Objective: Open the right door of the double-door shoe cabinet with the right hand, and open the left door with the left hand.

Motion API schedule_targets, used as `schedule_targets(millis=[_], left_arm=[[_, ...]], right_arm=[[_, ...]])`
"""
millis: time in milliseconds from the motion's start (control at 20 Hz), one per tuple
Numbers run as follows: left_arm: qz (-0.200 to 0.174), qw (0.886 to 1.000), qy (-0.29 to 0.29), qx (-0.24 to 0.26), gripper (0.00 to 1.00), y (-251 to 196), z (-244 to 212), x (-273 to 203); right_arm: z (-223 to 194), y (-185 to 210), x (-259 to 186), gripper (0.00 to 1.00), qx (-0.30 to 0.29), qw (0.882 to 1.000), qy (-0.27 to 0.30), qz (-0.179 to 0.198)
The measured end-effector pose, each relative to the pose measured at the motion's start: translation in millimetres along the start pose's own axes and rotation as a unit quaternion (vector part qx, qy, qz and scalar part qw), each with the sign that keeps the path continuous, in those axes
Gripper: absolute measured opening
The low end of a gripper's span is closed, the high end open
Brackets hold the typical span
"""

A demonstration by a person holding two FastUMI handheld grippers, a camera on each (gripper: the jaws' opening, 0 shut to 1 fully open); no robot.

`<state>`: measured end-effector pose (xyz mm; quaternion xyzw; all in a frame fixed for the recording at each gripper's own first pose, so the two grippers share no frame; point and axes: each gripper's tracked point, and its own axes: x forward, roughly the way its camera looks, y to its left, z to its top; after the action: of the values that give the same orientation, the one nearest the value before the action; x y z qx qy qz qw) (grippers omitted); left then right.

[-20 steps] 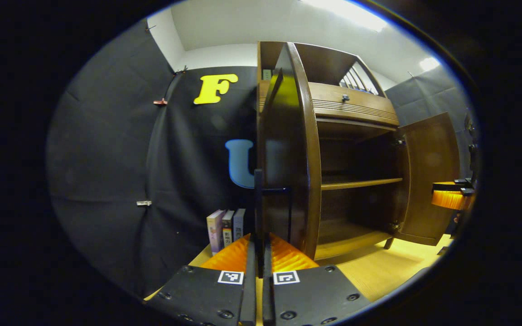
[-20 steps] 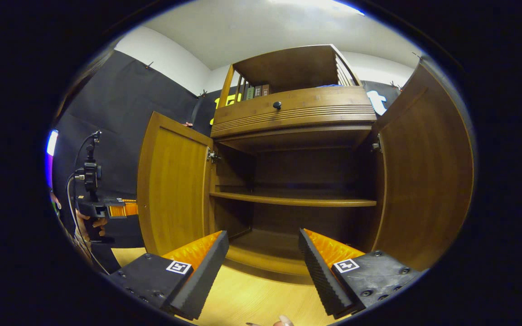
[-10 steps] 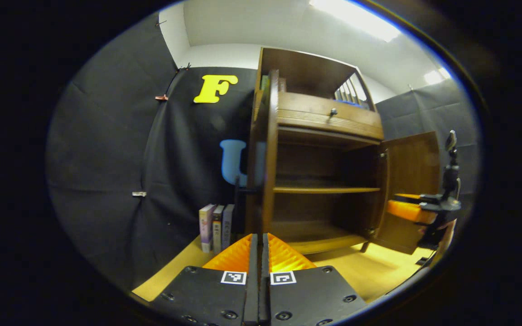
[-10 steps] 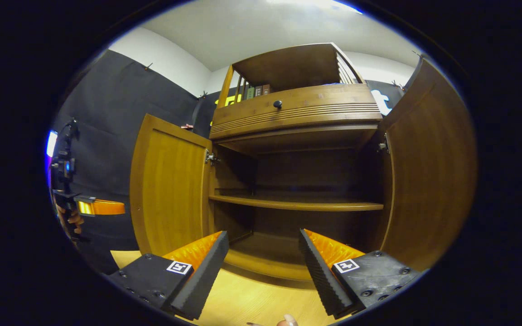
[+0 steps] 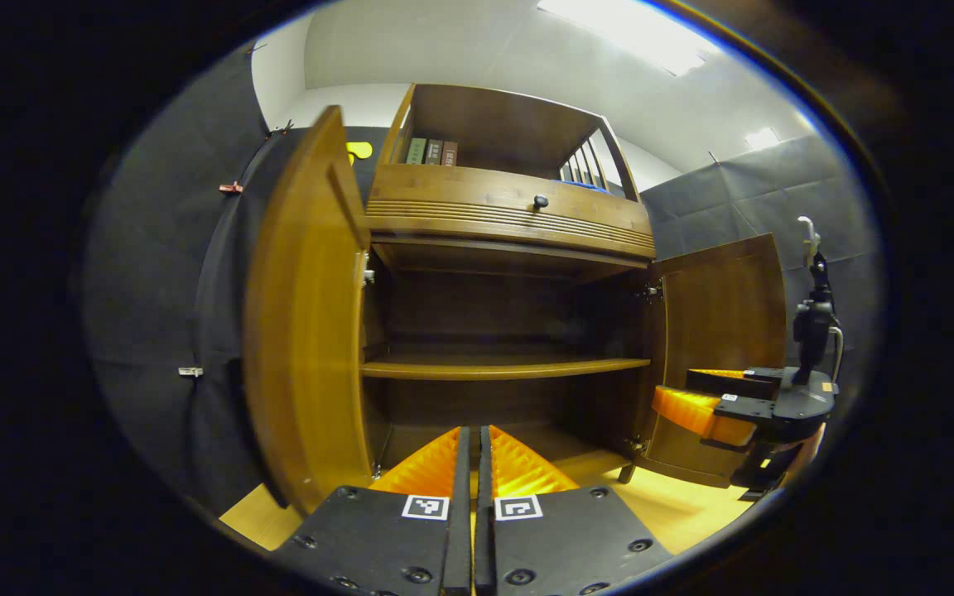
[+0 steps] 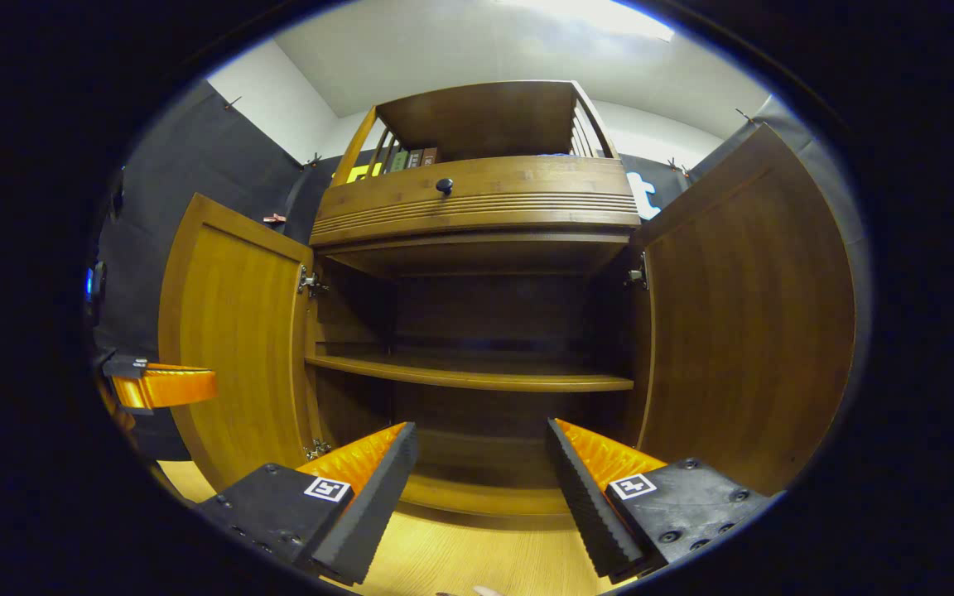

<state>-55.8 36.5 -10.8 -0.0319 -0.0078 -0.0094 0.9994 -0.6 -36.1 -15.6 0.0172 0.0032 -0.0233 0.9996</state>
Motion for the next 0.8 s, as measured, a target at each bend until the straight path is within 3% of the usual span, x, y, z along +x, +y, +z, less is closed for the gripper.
schedule_targets(millis=[100, 400, 800], left_arm=[[-0.015, 1.000, 0.002, -0.006, 0.13, -15.5, -4.0, 20.6], [-0.011, 1.000, -0.009, 0.008, 0.91, -39.6, -4.4, 51.3], [0.013, 1.000, -0.009, 0.022, 0.93, -36.2, -4.7, 66.3]], right_arm=[[0.4, -4.2, -0.9, 0.97, -0.004, 1.000, -0.001, -0.011], [-0.1, -3.4, 3.0, 0.97, -0.018, 1.000, 0.002, -0.014], [2.0, -11.3, 15.0, 0.97, -0.008, 1.000, 0.001, -0.018]])
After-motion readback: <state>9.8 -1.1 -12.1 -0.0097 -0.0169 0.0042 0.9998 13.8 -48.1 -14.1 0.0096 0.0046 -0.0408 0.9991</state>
